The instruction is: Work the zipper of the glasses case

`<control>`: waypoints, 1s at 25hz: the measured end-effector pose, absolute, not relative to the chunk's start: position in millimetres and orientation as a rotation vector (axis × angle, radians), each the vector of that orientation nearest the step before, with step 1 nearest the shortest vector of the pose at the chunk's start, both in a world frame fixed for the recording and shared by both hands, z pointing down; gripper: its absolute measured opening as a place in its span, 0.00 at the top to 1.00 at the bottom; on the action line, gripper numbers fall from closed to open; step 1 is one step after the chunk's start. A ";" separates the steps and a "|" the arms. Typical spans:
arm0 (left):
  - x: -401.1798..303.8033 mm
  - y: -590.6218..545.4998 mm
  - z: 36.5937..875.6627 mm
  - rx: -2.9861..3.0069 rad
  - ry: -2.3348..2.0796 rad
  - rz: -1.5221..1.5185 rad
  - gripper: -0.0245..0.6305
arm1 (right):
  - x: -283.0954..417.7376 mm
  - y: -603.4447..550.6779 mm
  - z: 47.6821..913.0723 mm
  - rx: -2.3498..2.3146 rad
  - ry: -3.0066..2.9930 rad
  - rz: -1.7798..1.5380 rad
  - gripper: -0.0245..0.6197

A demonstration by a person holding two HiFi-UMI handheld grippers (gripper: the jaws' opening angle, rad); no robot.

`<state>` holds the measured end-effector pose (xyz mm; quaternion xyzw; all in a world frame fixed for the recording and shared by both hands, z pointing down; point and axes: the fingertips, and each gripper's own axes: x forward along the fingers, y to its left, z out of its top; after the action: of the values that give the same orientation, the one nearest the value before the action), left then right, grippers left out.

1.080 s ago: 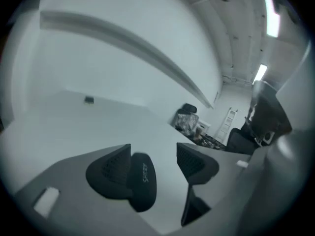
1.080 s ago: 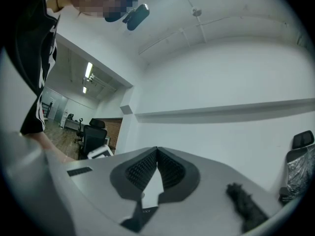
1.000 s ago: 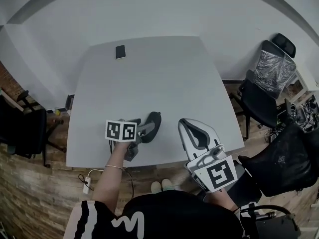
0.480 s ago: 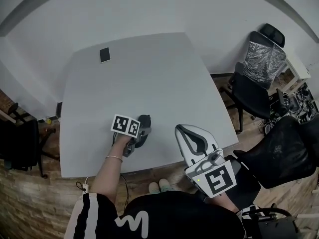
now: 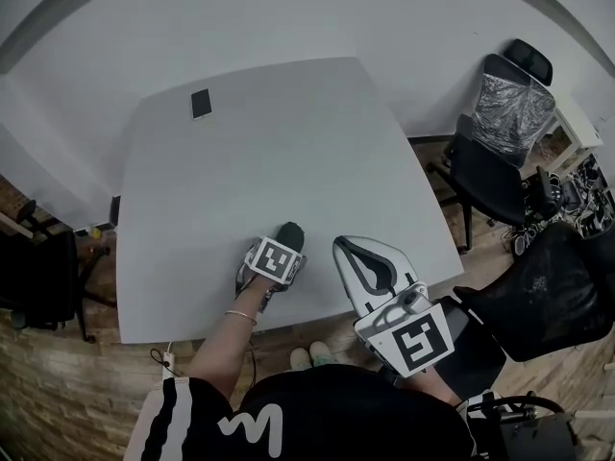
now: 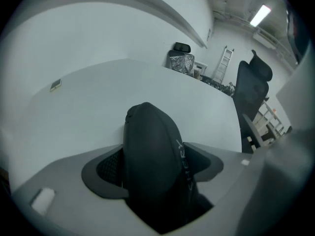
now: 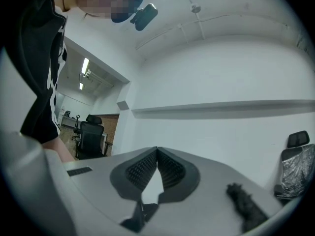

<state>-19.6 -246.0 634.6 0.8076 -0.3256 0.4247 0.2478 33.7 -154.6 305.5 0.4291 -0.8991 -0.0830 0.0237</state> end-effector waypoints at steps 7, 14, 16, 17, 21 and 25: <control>-17.0 -231.1 615.5 2.395 -0.916 1.198 0.43 | 33.1 -155.8 302.8 1.334 -2.779 -0.260 0.95; -24.4 -231.2 441.8 3.031 -0.978 0.872 0.43 | 40.9 -174.1 292.2 1.366 -2.709 -0.389 0.95; -29.4 -225.1 386.6 3.175 -0.994 0.836 0.43 | 33.7 -173.7 288.3 1.331 -2.669 -0.503 0.95; -31.1 -220.6 362.0 3.227 -1.003 0.811 0.43 | 29.5 -173.0 286.9 1.307 -2.644 -0.555 0.95; -32.3 -197.2 298.3 3.361 -0.983 0.776 0.43 | 10.5 -175.6 278.4 1.235 -2.569 -0.706 0.95; -25.6 -181.4 282.5 3.417 -1.008 0.829 0.43 | -0.8 -172.9 268.1 1.205 -2.515 -0.828 0.94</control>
<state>-25.6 -181.4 282.5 0.9033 -0.2664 0.2190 -0.2552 -0.8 -172.9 268.1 0.4114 -0.8587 -0.2826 0.1163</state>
